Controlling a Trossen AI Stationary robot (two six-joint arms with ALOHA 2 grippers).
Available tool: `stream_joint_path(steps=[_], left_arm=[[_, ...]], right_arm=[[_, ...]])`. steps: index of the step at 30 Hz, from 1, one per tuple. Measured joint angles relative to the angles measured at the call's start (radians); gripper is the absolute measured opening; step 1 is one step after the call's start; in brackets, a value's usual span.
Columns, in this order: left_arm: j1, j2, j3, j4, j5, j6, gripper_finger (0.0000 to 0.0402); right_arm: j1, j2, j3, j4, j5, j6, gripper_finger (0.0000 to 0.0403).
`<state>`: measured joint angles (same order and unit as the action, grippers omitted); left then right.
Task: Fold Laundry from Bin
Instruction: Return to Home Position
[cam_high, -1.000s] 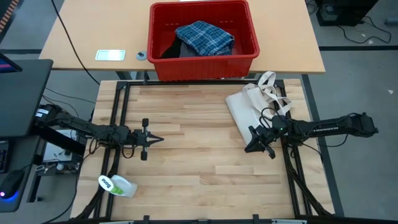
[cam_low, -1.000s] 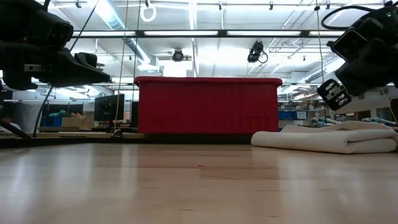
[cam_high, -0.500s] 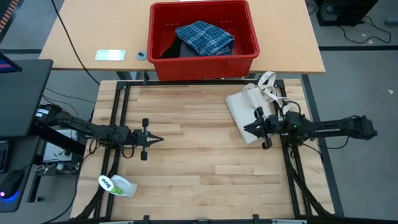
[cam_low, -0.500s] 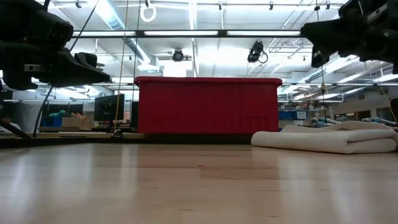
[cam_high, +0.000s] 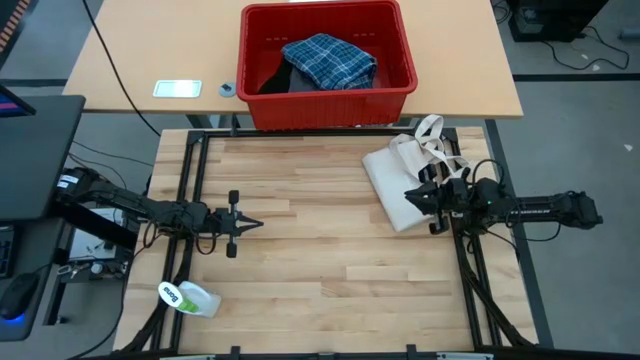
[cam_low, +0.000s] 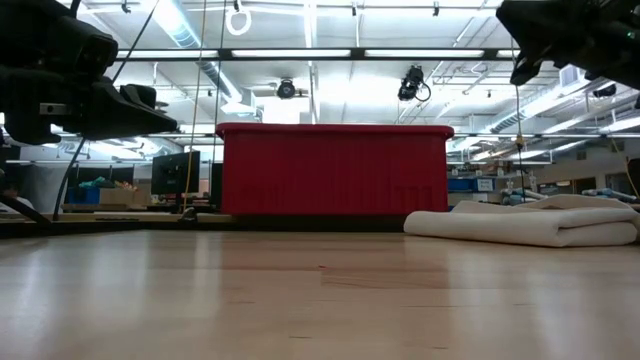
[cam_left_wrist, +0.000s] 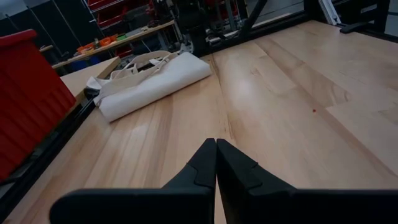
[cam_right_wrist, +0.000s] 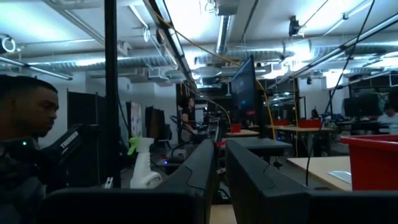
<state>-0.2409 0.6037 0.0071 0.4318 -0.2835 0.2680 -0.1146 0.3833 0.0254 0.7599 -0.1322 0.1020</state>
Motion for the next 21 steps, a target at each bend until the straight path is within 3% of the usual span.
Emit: stream_joint_path(steps=[21], left_arm=[[0.000, 0.000, 0.000, 0.000, 0.000, 0.008, 0.0016]], right_arm=[[0.000, 0.001, 0.000, -0.004, 0.000, 0.000, 0.0051]])
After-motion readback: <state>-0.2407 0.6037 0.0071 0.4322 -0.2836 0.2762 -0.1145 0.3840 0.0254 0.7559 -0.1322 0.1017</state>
